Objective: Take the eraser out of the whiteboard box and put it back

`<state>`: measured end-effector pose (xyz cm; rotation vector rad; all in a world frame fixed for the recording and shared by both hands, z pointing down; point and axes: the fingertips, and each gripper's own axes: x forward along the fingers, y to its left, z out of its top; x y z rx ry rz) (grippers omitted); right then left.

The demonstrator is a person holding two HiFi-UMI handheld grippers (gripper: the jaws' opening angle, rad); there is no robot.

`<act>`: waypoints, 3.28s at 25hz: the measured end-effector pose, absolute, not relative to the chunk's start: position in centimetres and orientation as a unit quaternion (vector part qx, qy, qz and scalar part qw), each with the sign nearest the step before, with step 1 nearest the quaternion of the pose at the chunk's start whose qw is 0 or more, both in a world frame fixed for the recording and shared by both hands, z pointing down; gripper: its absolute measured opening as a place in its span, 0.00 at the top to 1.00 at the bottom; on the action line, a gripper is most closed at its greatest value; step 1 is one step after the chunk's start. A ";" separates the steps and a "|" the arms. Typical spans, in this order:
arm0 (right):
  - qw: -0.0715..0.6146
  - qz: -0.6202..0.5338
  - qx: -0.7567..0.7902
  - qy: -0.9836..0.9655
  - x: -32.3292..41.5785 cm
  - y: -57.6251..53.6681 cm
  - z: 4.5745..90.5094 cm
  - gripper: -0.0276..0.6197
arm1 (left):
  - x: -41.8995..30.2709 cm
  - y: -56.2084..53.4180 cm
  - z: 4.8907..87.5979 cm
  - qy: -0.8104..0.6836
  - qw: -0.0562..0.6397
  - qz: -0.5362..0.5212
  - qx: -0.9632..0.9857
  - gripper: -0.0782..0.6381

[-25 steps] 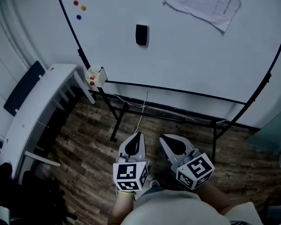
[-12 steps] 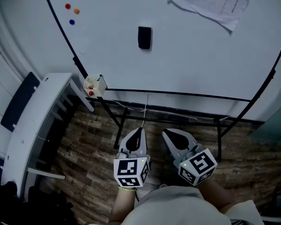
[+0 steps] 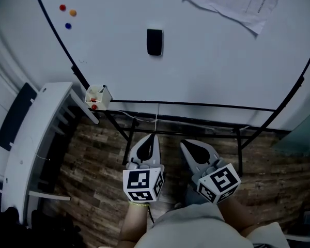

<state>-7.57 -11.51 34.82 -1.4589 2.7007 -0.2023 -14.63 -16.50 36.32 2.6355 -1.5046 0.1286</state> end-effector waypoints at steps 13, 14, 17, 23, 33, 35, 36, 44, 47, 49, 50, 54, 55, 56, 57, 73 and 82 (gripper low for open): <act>0.030 -0.054 -0.457 0.888 -5.0 -17.9 33.5 0.95 | -12.3 -23.6 33.5 -0.500 0.030 0.028 0.865 0.88; 0.029 -0.054 -0.455 0.888 -4.7 -18.3 33.5 0.95 | -12.1 -24.2 33.3 -0.500 0.029 0.028 0.865 0.88; 0.028 -0.056 -0.449 0.891 -3.9 -19.6 33.3 0.95 | -11.4 -25.7 32.7 -0.502 0.025 0.029 0.864 0.88; 0.024 -0.054 -0.435 0.899 -2.6 -21.6 33.3 0.95 | -9.8 -28.6 30.7 -0.505 -0.005 0.035 0.862 0.83; 0.021 -0.051 -0.417 0.907 -0.7 -24.2 33.5 0.95 | -8.7 -33.8 26.5 -0.533 -0.050 0.021 0.844 0.58; 0.020 -0.052 -0.415 0.908 -0.5 -24.7 33.6 0.95 | -8.7 -34.9 25.3 -0.541 -0.057 0.012 0.839 0.54; 0.020 -0.051 -0.413 0.909 -0.3 -25.0 33.6 0.95 | -8.6 -35.5 24.9 -0.543 -0.060 0.009 0.837 0.53; 0.021 -0.049 -0.401 0.915 0.2 -26.5 33.6 0.95 | -7.5 -39.2 22.7 -0.553 -0.078 0.001 0.829 0.46; 0.023 -0.048 -0.398 0.916 0.5 -27.0 33.7 0.95 | -7.1 -40.3 22.3 -0.558 -0.088 0.004 0.825 0.42; 0.025 -0.049 -0.397 0.916 0.7 -27.3 33.8 0.95 | -6.9 -41.1 22.1 -0.560 -0.095 0.007 0.823 0.40; 0.026 -0.050 -0.397 0.916 0.8 -27.5 33.8 0.95 | -6.9 -41.5 21.9 -0.562 -0.099 0.008 0.821 0.40; 0.027 -0.050 -0.397 0.916 1.0 -28.0 34.0 0.95 | -6.9 -42.9 21.4 -0.566 -0.109 0.010 0.817 0.40; 0.027 -0.049 -0.396 0.916 1.1 -28.2 34.0 0.95 | -6.8 -43.3 21.3 -0.567 -0.111 0.012 0.816 0.40; 0.027 -0.050 -0.396 0.916 1.2 -28.3 34.1 0.95 | -6.8 -43.6 21.2 -0.567 -0.114 0.015 0.816 0.40; 0.028 -0.051 -0.397 0.916 1.3 -28.4 34.1 0.95 | -6.8 -43.8 21.1 -0.568 -0.116 0.017 0.815 0.40; 0.025 -0.059 -0.396 0.916 1.8 -28.8 34.8 0.95 | -6.3 -45.2 20.6 -0.571 -0.128 0.029 0.810 0.53; 0.022 -0.062 -0.397 0.915 1.7 -28.5 35.0 0.95 | -6.4 -45.1 20.6 -0.570 -0.124 0.023 0.812 0.56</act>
